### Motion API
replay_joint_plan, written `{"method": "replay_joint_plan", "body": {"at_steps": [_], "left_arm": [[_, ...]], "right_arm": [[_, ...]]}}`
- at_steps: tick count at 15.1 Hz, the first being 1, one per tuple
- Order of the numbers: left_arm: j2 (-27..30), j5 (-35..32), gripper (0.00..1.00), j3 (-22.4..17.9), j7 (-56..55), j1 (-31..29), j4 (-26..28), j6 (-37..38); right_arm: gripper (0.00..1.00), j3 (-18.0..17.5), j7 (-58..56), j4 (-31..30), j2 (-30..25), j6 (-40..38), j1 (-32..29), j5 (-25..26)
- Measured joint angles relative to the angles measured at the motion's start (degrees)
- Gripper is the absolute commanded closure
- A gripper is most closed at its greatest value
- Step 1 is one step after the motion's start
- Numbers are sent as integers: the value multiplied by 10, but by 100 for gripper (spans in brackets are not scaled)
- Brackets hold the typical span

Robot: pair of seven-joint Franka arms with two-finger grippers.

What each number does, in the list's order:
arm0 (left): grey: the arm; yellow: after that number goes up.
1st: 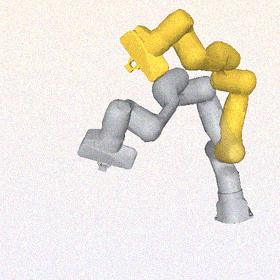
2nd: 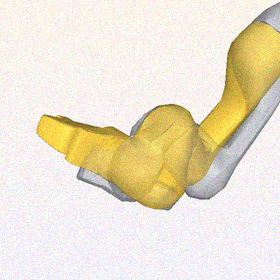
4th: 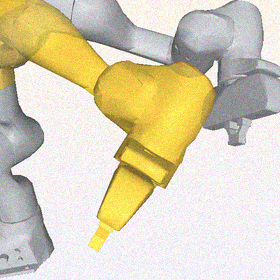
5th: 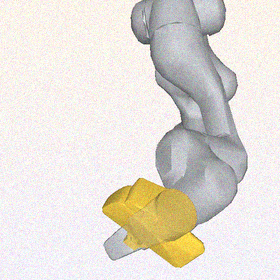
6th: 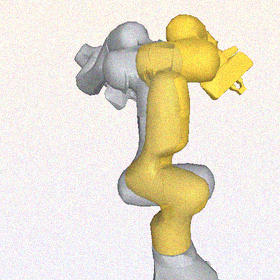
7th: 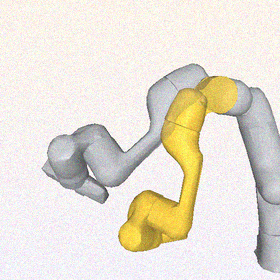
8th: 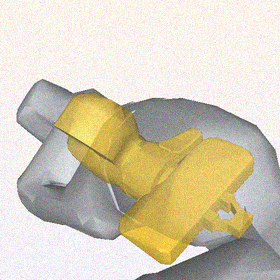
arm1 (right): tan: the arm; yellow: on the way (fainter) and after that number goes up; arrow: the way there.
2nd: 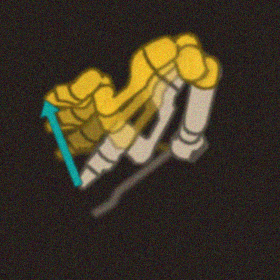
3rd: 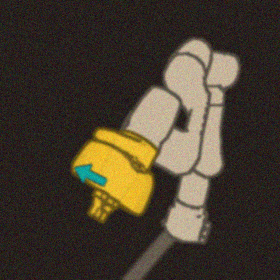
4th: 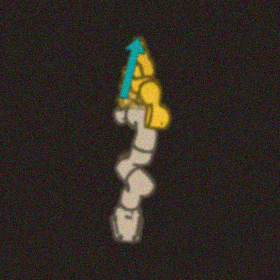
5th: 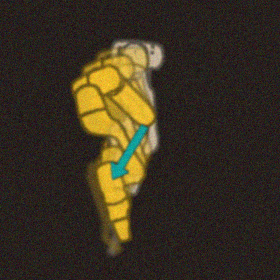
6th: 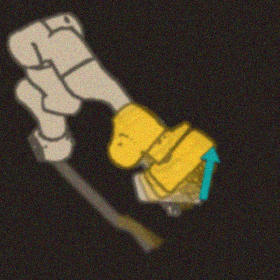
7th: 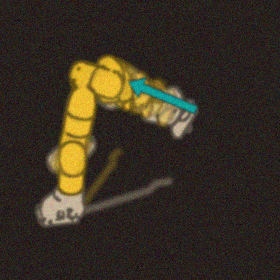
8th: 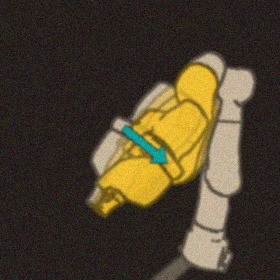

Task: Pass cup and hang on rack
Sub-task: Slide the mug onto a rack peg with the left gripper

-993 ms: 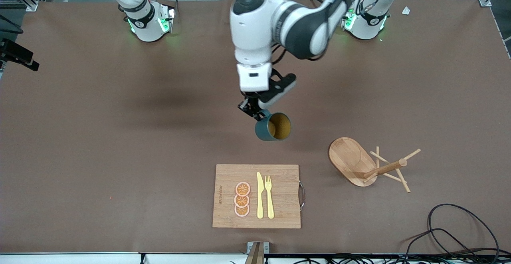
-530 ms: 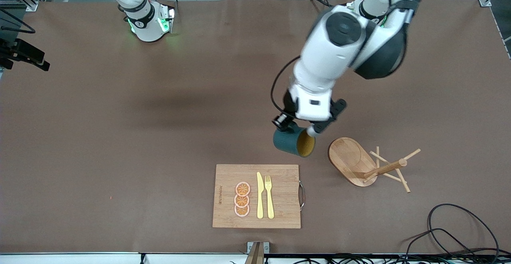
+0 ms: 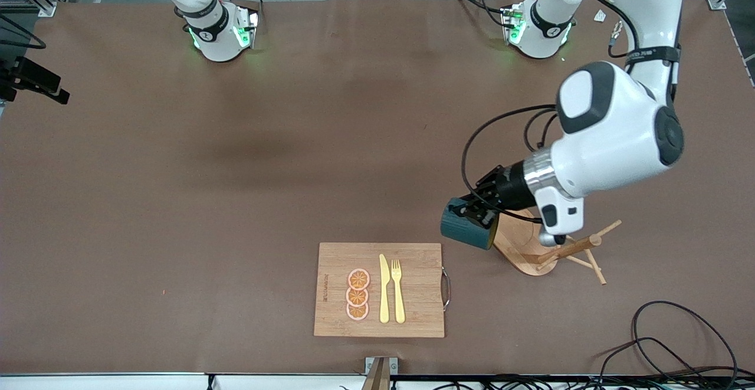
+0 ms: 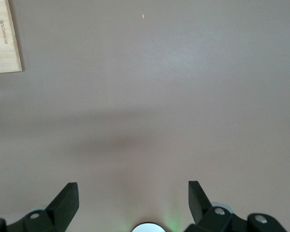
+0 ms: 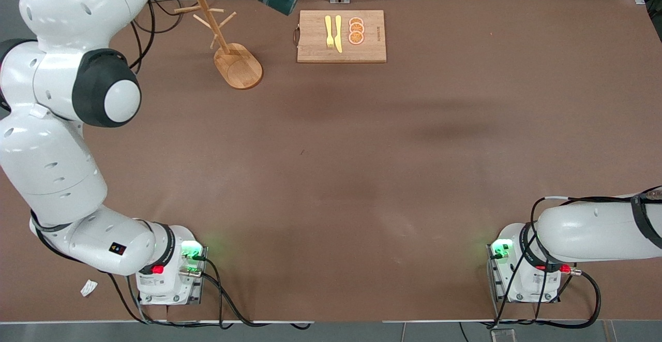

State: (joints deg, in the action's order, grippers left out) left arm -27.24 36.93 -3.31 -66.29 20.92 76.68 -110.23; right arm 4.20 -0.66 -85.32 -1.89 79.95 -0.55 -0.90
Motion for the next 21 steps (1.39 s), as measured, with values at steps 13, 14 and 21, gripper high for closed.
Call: {"method": "replay_joint_plan", "body": {"at_steps": [13, 14, 21], "left_arm": [[-33, 108, 100, 2, 85, -132, 1, 149], [-33, 112, 100, 2, 99, -138, 1, 158], [-41, 123, 100, 2, 181, -182, 1, 196]], "right_arm": [[0, 4, -74, 0, 0, 0, -6, 3], [0, 4, -76, 0, 0, 0, -6, 3], [0, 5, -78, 0, 0, 0, -6, 3]]}}
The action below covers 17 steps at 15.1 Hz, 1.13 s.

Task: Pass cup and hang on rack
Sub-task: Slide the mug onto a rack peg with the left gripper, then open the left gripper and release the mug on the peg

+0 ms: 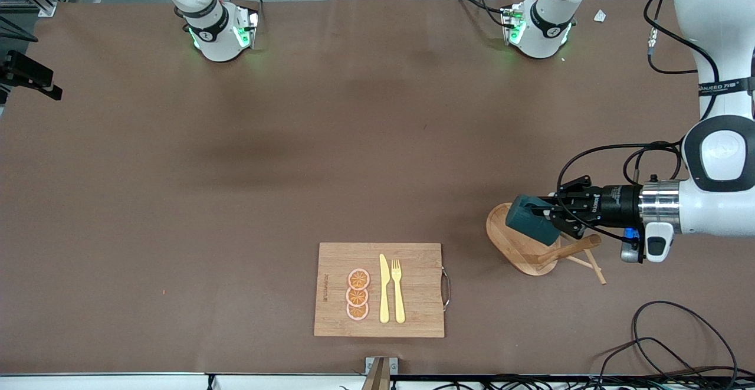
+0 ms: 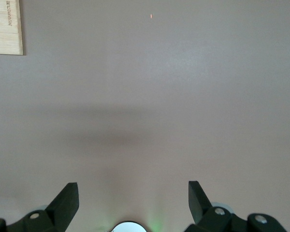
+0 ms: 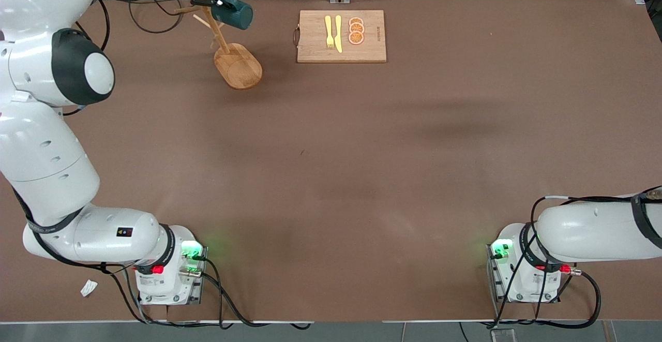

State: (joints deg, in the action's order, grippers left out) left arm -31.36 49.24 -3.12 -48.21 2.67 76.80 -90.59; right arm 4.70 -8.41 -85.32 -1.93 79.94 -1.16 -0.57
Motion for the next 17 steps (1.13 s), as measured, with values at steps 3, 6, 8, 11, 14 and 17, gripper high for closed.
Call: {"method": "replay_joint_plan", "body": {"at_steps": [3, 6, 8, 11, 14, 17], "left_arm": [[-6, 19, 100, 0, 30, -9, 0, 2], [-13, 22, 100, 0, 67, -25, 0, 10], [-16, 32, 100, 0, 91, -34, 0, 15], [-21, 43, 100, 0, 120, -44, 0, 16], [-30, 59, 100, 0, 138, -55, 0, 17], [-39, 76, 100, 0, 143, -61, 1, 20]], "right_arm": [[0, 0, 0, 0, 0, 0, 0, 0], [0, 0, 0, 0, 0, 0, 0, 0], [0, 0, -1, 0, 0, 0, 0, 0], [0, 0, -1, 0, 0, 0, 0, 0], [0, 0, -1, 0, 0, 0, 0, 0], [0, 0, -1, 0, 0, 0, 0, 0]]}}
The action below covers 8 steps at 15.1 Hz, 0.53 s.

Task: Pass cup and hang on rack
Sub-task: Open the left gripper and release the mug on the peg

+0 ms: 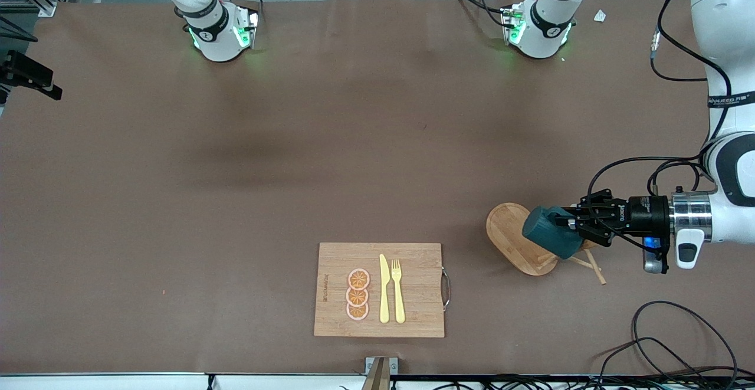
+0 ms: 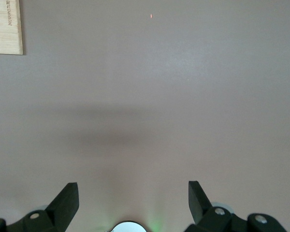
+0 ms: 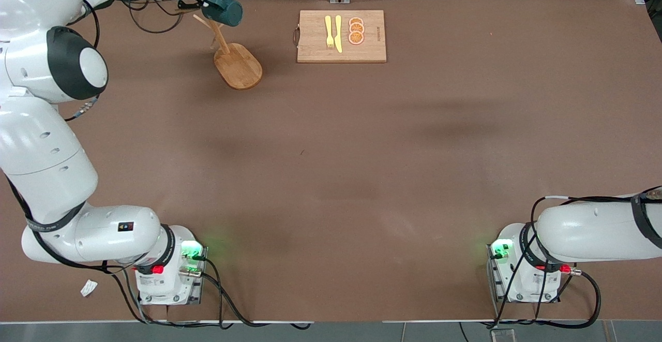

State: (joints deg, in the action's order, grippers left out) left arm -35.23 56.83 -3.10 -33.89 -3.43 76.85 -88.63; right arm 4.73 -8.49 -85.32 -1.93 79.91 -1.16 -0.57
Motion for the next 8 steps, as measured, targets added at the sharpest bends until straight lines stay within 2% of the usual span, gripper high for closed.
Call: {"method": "replay_joint_plan", "body": {"at_steps": [5, 7, 8], "left_arm": [[-11, 10, 98, 0, 8, -6, 0, 0], [-16, 15, 90, 0, 10, -9, 0, 0], [-19, 16, 82, 0, 10, -10, 0, 0]], "right_arm": [[0, 0, 0, 0, 0, 0, 0, 0], [0, 0, 0, 0, 0, 0, 0, 0], [0, 0, 0, 0, 0, 0, 0, 0]]}}
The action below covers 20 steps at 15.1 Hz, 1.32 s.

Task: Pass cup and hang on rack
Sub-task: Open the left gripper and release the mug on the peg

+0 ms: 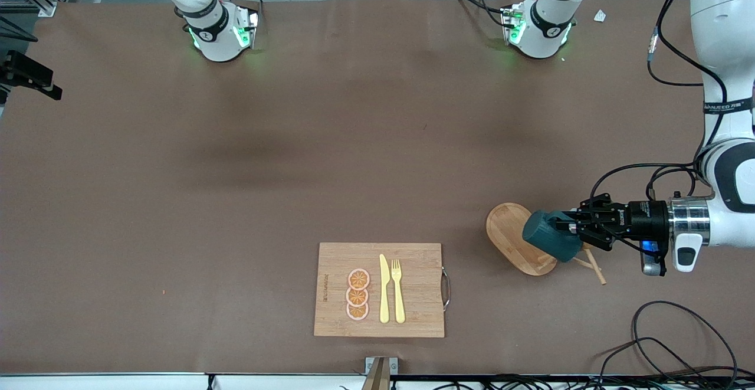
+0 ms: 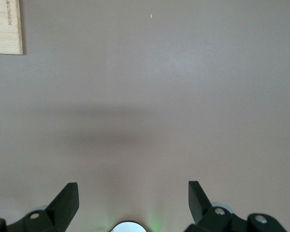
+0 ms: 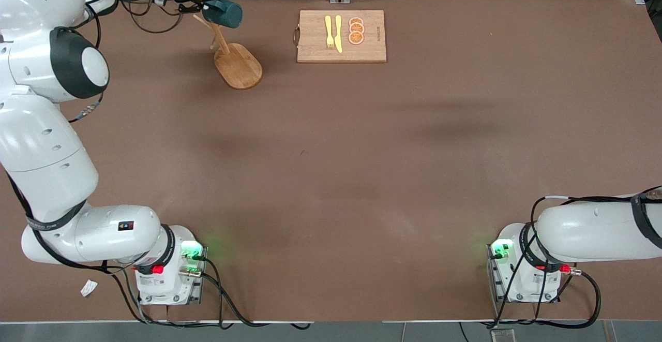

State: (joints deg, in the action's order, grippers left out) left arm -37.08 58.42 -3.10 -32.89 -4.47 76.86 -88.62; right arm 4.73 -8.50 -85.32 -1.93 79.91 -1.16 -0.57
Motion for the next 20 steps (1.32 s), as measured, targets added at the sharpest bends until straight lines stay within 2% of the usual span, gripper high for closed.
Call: {"method": "replay_joint_plan", "body": {"at_steps": [2, 4, 5, 11, 15, 20], "left_arm": [[-4, 1, 58, 0, 0, 0, 0, 0], [-8, 3, 17, 0, 0, 0, 0, 0], [-9, 6, 0, 0, 0, 0, 0, 0], [0, 12, 0, 4, 0, 0, -12, 14], [45, 3, 0, 5, -1, 2, -19, 36], [113, -104, 0, 52, -5, 10, -19, 40]], "right_arm": [[0, 0, 0, 0, 0, 0, 0, 0], [0, 0, 0, 0, 0, 0, 0, 0], [0, 0, 0, 0, 0, 0, 0, 0], [0, 0, 0, 0, 0, 0, 0, 0], [0, 0, 0, 0, 0, 0, 0, 0], [0, 0, 0, 0, 0, 0, 0, 0]]}}
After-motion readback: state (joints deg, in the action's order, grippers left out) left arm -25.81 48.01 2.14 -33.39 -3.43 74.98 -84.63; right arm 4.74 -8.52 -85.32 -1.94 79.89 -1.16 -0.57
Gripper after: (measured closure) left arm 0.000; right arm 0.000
